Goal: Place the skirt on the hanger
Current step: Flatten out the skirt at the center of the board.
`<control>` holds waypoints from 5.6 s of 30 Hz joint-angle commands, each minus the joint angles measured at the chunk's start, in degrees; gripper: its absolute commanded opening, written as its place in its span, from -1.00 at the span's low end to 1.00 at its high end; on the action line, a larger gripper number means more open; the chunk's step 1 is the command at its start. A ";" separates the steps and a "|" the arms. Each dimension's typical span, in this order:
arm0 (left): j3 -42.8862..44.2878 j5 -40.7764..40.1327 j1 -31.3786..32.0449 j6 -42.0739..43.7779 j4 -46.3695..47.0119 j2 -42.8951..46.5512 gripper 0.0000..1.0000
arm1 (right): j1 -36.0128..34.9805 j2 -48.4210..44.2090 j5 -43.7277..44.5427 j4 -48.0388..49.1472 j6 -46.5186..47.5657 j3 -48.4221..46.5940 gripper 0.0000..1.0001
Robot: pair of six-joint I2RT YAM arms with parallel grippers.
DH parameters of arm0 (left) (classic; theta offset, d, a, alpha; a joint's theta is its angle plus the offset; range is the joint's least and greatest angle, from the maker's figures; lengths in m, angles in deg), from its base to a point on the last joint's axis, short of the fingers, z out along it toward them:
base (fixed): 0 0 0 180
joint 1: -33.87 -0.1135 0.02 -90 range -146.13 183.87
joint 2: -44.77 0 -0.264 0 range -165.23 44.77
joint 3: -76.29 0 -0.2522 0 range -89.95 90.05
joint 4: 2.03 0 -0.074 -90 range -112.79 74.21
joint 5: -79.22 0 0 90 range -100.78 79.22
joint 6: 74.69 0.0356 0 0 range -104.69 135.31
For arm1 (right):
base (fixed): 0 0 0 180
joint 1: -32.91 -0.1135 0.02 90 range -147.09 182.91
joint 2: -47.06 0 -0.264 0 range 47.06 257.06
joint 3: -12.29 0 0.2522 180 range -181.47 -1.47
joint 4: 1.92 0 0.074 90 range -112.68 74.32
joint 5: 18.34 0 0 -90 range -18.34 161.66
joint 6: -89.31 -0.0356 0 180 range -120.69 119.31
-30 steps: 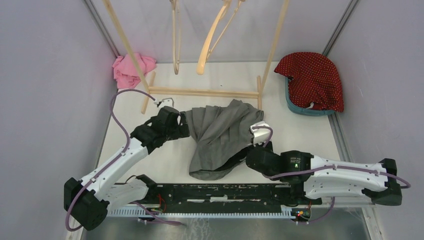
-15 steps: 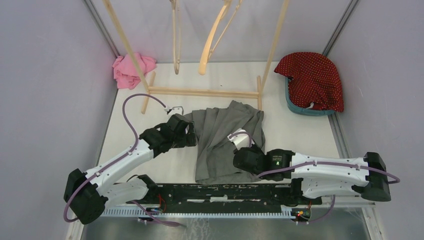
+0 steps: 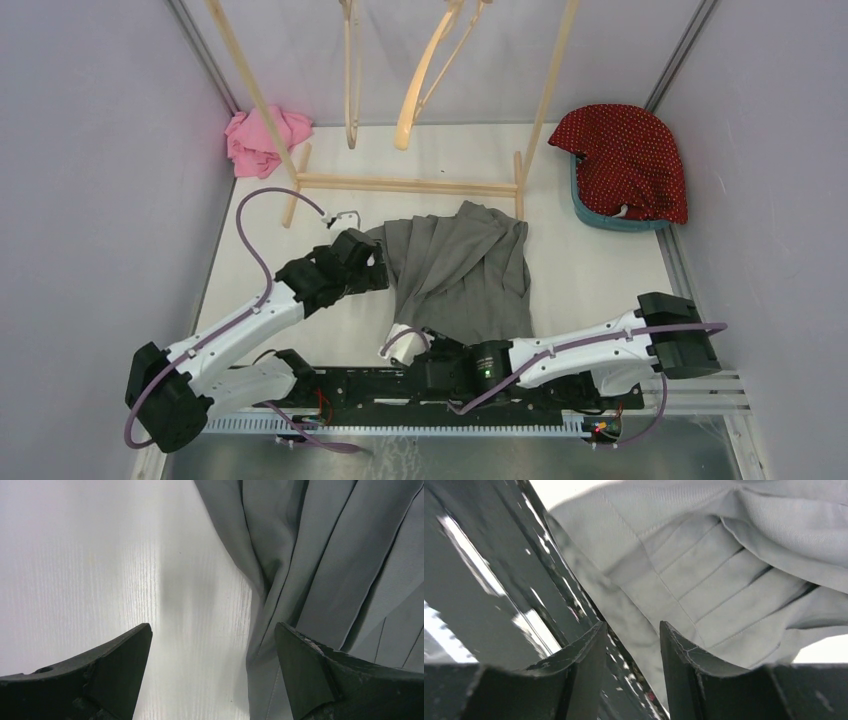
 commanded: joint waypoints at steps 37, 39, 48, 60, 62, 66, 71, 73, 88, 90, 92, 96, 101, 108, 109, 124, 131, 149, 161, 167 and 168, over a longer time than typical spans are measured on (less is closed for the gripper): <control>-1.41 -4.11 0.24 -3.28 0.97 6.44 0.98 | 16.56 4.80 -18.41 23.54 -35.27 6.06 0.01; -1.39 -4.09 0.23 -3.27 0.95 6.52 0.98 | 16.66 5.45 -18.66 23.52 -34.67 5.09 0.01; -1.73 -3.65 0.18 -3.45 0.97 6.96 0.98 | 17.01 5.42 -18.69 23.08 -33.86 3.96 -0.43; -1.09 -3.14 0.23 -3.49 1.49 6.64 0.98 | 16.21 -5.75 -14.66 7.69 -27.03 -1.83 -0.98; -0.40 -3.02 0.23 -3.54 1.49 6.58 0.98 | 16.16 -8.56 -13.14 1.33 -24.25 -6.57 -0.98; 1.35 -3.14 0.23 -3.43 0.56 6.91 0.98 | 16.35 -12.49 -10.24 -10.75 -17.87 -18.89 -0.98; 4.07 -3.65 0.18 -3.29 -1.80 8.01 0.98 | 17.93 -10.68 -7.98 -23.83 -11.30 -41.12 -0.98; 5.44 -4.04 0.22 -3.28 -3.10 8.59 0.98 | 18.80 -6.95 -8.00 -27.23 -8.70 -51.28 -0.98; 11.39 -3.57 0.23 -5.43 -12.77 23.81 0.98 | 37.48 12.52 -23.50 -29.67 -3.09 -82.78 -0.98; 12.43 -4.10 0.23 -5.08 -13.30 23.52 0.98 | 40.48 11.03 -25.91 -27.78 -3.50 -79.47 -0.98; 12.83 -4.29 0.25 -4.67 -13.11 22.78 0.98 | 43.22 9.71 -28.63 -26.76 -3.64 -76.87 -0.98; 11.48 -1.90 0.23 -3.57 -10.27 20.41 0.98 | 49.02 7.27 -32.99 -25.59 -3.77 -72.16 -0.98; 6.02 0.46 0.20 -4.00 -3.58 17.44 0.98 | 55.12 4.87 -38.05 -24.30 -3.49 -67.80 -0.98; -3.25 2.09 0.27 -0.24 15.31 14.62 0.98 | 60.33 3.68 -45.15 -27.60 -1.20 -68.40 -0.98; -4.89 1.99 0.27 0.39 19.23 15.02 0.98 | 60.62 3.40 -45.64 -28.53 -0.72 -68.92 -0.98; -20.96 10.04 0.20 17.76 68.43 9.03 0.98 | 62.40 -0.23 -51.43 -39.03 3.50 -76.04 -0.98; -23.63 11.40 0.23 22.96 83.65 0.44 0.98 | 62.46 -1.04 -55.54 -40.27 3.47 -75.93 -0.98; -19.07 38.09 -10.11 15.72 102.77 -13.56 0.98 | 62.44 -4.70 -57.08 -44.65 6.34 -73.79 -0.98; -13.95 66.49 -15.69 -0.93 128.54 -31.81 0.98 | 62.45 -4.21 -58.47 -44.74 6.65 -74.13 -0.98; -13.65 67.52 -17.28 -5.30 137.58 -37.81 0.98 | 62.45 -4.83 -59.28 -44.82 6.48 -73.76 -0.98; -13.67 67.11 -17.21 -4.89 137.60 -37.93 0.98 | 62.46 -4.99 -59.43 -44.75 6.48 -73.55 -0.98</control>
